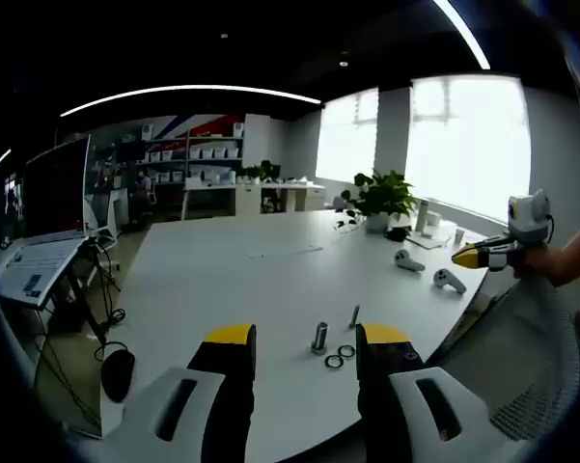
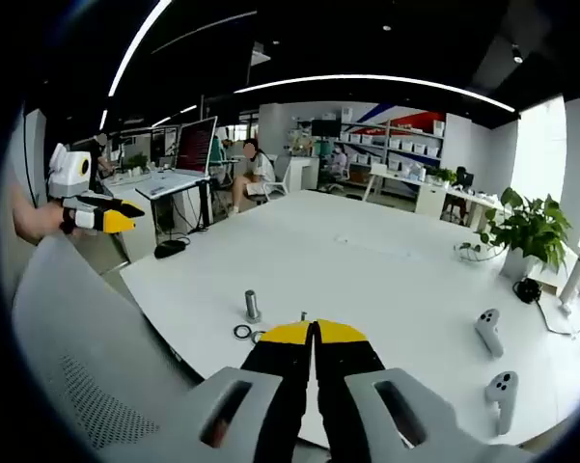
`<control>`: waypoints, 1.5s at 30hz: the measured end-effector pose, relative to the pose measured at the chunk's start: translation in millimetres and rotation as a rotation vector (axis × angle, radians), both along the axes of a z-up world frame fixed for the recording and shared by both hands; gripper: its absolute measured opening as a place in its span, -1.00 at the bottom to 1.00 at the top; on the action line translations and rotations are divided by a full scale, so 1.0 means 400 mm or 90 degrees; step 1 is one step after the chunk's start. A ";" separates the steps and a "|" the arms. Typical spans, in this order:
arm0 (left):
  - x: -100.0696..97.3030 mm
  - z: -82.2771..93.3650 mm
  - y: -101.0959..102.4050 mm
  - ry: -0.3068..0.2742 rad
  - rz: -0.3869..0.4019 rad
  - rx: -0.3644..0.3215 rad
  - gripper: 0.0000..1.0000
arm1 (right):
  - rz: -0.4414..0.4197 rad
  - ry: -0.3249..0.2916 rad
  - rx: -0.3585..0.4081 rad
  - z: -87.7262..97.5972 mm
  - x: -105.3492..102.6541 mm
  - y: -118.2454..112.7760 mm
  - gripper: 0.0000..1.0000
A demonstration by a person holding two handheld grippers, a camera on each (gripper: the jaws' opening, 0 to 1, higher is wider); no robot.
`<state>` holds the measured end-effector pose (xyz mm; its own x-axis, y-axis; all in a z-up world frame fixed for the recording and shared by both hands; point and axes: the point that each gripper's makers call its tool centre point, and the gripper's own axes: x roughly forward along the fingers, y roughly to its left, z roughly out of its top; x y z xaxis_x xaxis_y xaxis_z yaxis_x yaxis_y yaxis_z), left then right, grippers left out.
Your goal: Place the washer onto the threaded stud by aligning its center hole with the stud, sliding it down to the base, and recovering from edge contact or off-axis alignment until the washer reaches the visible bottom stop.
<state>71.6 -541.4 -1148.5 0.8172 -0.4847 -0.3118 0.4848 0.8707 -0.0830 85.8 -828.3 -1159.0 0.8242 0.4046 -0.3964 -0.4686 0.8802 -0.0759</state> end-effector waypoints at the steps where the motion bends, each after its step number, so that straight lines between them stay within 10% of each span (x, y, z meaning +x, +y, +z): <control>1: 0.000 -0.001 0.001 0.001 0.000 -0.001 -0.21 | -0.001 0.002 0.004 0.002 0.000 0.002 -0.96; 5: 0.001 0.000 0.001 -0.001 0.001 -0.003 -0.21 | 0.028 0.041 0.125 0.020 -0.015 0.062 -0.96; 9: 0.001 -0.001 0.000 0.002 0.000 -0.004 -0.21 | 0.013 0.058 0.079 -0.030 -0.003 0.034 -0.94; 11: 0.001 -0.001 -0.001 0.003 -0.001 -0.005 -0.21 | 0.007 0.003 0.066 -0.012 0.009 0.019 -0.94; 15: 0.000 -0.005 -0.004 0.008 -0.005 -0.006 -0.20 | -0.001 0.100 0.076 -0.070 -0.009 0.020 -0.90; 20: 0.002 -0.003 -0.001 0.004 0.001 -0.009 -0.20 | -0.030 0.096 0.081 -0.071 0.002 0.004 -0.47; 45: 0.005 -0.008 0.010 0.011 0.014 -0.008 -0.23 | -0.044 0.153 0.107 -0.104 -0.020 0.007 -0.25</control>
